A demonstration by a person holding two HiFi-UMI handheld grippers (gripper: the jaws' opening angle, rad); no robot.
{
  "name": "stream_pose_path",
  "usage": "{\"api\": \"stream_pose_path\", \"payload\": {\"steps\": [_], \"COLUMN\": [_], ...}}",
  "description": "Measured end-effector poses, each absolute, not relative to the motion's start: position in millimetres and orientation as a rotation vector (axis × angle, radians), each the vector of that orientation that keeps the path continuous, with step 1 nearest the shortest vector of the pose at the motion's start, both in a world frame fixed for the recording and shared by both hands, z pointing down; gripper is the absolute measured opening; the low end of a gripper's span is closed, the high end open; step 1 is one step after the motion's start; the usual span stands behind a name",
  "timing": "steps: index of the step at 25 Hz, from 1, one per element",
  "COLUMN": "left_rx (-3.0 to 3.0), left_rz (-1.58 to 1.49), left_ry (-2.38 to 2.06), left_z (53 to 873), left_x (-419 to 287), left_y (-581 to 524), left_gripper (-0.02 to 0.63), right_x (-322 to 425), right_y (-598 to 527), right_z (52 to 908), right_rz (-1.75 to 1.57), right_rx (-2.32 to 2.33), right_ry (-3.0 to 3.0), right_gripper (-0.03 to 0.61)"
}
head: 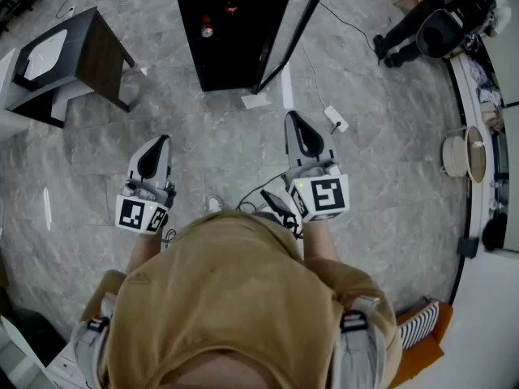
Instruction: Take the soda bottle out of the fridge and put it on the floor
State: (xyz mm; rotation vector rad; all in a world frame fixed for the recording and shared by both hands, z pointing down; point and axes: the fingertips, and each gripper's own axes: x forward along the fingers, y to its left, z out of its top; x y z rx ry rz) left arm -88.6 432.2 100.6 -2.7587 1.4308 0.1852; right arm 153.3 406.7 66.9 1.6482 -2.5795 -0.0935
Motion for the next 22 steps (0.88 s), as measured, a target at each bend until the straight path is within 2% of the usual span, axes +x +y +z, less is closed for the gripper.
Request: {"api": "stream_pose_path", "payload": {"steps": [13, 20, 21, 22], "left_rx": [-2.731, -2.783, -2.800, -2.817], "left_rz": [0.176, 0.202, 0.206, 0.208], "left_ry": [1.512, 1.486, 1.472, 1.450], "left_z": [106.0, 117.6, 119.5, 121.0], "left_x": [-97.4, -128.4, -134.0, -138.9], "left_y": [434.0, 432.2, 432.6, 432.3], "left_gripper": [0.003, 0.003, 0.003, 0.003], "right_x": [152.5, 109.1, 101.4, 94.8], "right_y": [402.4, 391.5, 391.8, 392.1], "right_z": [71.0, 87.3, 88.6, 88.8], "right_rz": [-0.049, 0.048, 0.067, 0.079], "right_rx": [1.604, 1.558, 1.559, 1.567], "right_ry": [-2.625, -2.594, -2.582, -2.568], "right_gripper": [0.002, 0.010, 0.047, 0.123]}}
